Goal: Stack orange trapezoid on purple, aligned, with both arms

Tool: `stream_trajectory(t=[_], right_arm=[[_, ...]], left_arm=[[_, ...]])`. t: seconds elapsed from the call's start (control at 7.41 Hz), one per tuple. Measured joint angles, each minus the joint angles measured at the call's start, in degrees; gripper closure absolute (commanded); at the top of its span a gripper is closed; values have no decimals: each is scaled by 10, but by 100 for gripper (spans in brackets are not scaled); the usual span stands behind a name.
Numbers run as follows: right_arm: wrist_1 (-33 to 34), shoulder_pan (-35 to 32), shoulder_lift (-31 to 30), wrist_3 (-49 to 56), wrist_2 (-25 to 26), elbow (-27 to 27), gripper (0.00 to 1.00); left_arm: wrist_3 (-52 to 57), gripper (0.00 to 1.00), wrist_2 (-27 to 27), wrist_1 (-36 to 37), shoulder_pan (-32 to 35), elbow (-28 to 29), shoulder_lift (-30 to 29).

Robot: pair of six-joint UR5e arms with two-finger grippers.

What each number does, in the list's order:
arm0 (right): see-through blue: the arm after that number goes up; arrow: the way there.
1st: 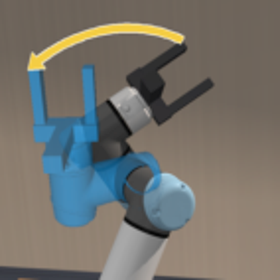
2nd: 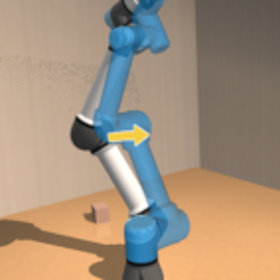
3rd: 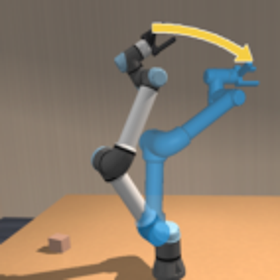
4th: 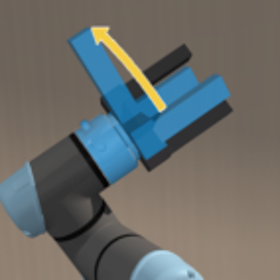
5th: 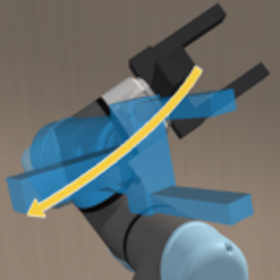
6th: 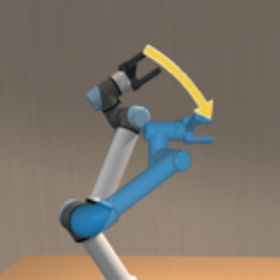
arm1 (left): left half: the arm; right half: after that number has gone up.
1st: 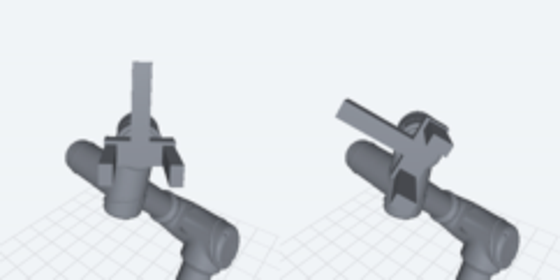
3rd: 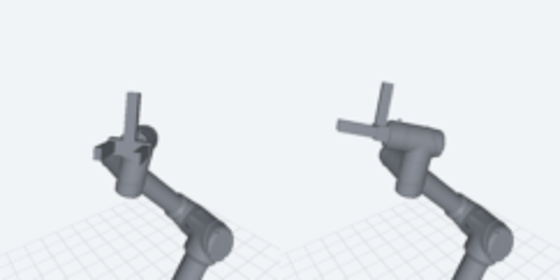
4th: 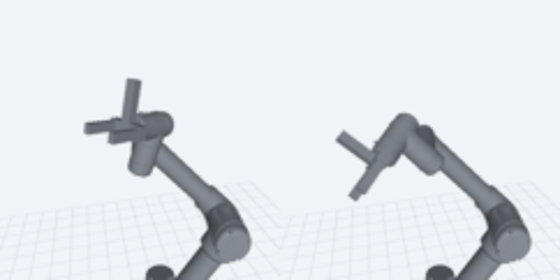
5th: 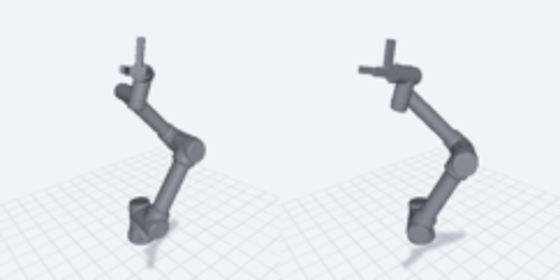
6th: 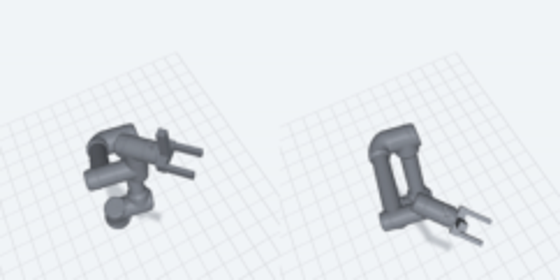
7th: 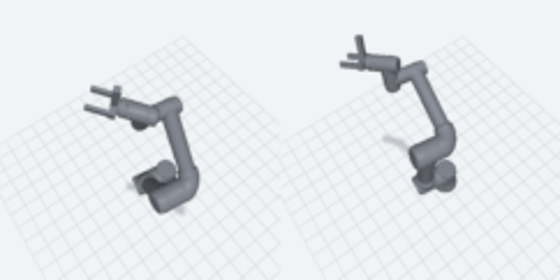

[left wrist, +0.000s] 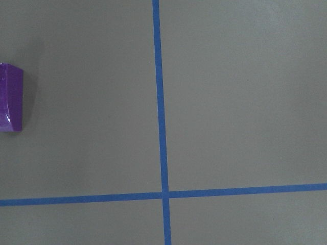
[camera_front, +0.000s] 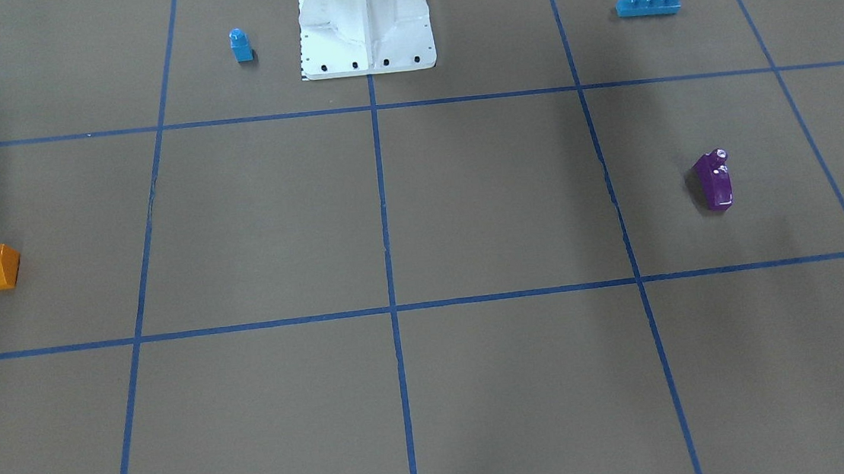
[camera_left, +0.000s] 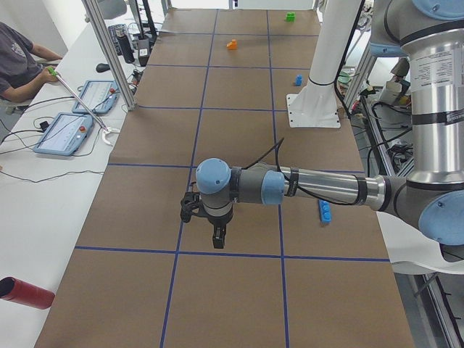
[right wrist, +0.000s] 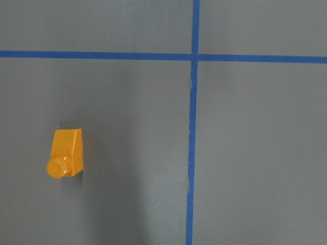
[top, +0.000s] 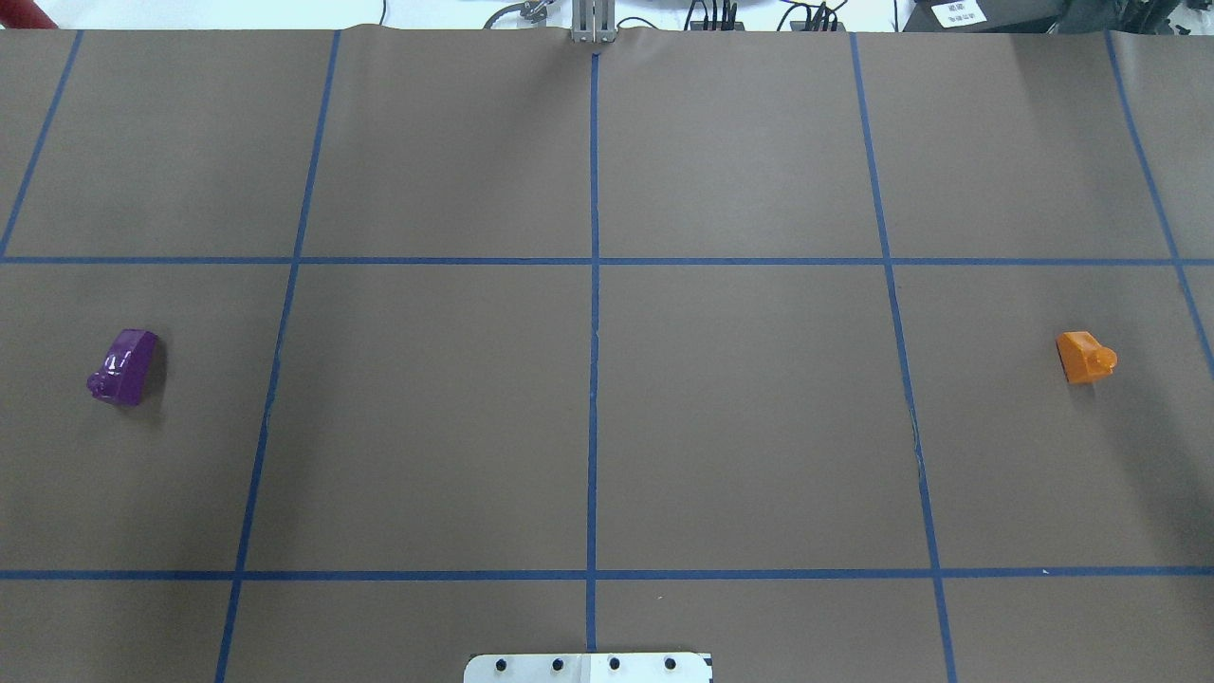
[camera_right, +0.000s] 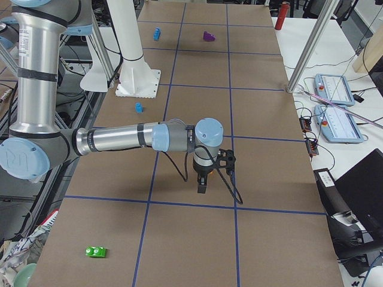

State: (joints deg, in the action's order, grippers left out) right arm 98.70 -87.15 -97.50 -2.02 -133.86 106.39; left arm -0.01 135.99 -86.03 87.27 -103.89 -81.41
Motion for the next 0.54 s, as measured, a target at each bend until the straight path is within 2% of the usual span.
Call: stream_trajectory(t=[0.54], right_arm=[[0,0,-1,0,0,1,0]], left_arm=[[0,0,-2,-7,0,-2,0]])
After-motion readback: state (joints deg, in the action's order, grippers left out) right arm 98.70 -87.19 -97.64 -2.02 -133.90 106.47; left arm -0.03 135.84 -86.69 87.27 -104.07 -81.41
